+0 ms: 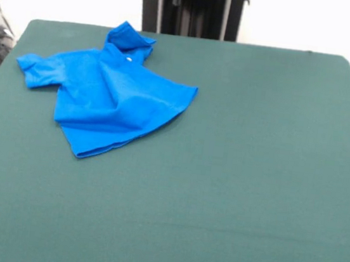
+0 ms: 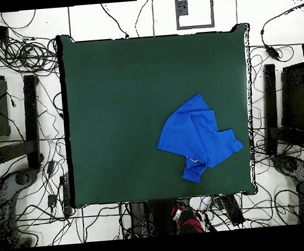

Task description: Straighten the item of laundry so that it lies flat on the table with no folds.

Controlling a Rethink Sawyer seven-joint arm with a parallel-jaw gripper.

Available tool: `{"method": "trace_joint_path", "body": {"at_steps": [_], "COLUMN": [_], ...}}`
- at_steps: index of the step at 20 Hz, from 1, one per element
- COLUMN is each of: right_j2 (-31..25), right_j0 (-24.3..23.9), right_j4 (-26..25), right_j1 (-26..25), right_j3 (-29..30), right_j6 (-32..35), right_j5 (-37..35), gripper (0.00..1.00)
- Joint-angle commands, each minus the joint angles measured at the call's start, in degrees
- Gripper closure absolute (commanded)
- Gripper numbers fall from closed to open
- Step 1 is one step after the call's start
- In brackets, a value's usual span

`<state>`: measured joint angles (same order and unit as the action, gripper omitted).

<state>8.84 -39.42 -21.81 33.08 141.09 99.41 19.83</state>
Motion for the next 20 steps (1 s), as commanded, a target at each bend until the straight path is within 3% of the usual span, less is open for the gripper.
{"method": "trace_joint_path", "body": {"at_steps": [1, 13, 20], "right_j2": [-3.2, -4.9, -5.8], "right_j0": [0.3, -4.8, -8.0], "right_j4": [0.0, -0.8, -2.9], "right_j1": [-1.2, -0.6, -3.6], "right_j3": [-3.3, -6.8, -9.5], "right_j6": [9.6, 6.1, 4.9], "right_j5": [-1.2, -7.0, -6.9], "gripper": [0.0, 0.0, 0.0]}}
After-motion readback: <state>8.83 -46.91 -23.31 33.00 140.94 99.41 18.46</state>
